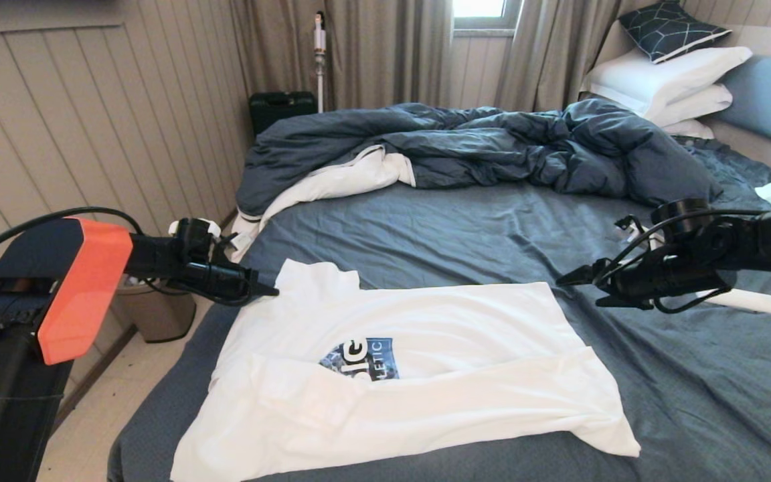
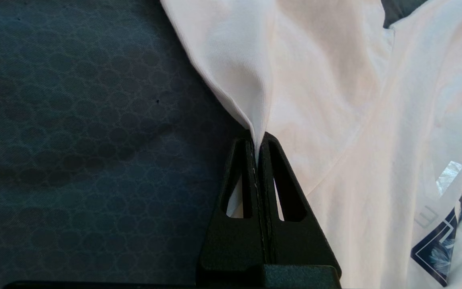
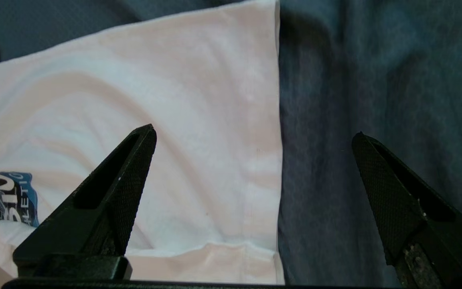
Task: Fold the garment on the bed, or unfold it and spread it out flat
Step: Fold the white T-shirt
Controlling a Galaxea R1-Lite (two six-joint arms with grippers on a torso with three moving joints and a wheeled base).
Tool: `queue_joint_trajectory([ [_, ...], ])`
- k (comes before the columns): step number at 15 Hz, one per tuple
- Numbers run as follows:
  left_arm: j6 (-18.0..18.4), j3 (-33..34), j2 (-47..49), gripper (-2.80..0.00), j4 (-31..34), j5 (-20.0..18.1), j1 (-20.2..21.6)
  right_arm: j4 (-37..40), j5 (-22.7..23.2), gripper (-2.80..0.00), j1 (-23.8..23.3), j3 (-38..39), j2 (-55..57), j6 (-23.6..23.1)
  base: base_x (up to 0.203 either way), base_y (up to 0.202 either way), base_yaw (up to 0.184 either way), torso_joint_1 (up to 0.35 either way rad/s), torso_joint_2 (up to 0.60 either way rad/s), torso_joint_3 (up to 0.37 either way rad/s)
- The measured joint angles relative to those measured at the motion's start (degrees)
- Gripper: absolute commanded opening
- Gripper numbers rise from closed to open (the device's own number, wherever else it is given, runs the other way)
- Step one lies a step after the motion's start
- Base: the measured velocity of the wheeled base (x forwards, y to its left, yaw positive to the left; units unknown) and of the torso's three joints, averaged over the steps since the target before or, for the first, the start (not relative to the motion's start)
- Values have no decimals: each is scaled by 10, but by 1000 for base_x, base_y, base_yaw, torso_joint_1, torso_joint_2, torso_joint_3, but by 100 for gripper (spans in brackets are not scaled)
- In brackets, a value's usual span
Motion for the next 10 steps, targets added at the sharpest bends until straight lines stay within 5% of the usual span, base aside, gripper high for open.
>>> queue_joint_trajectory([
  [4,0,0,0,-280,0,0,-1,4,5,0,6,-44,26,4,0,0,0,0,0,0],
  [10,0,0,-2,-280,1,1,-1,59,103,0,2,-134,80,4,0,0,0,0,0,0],
])
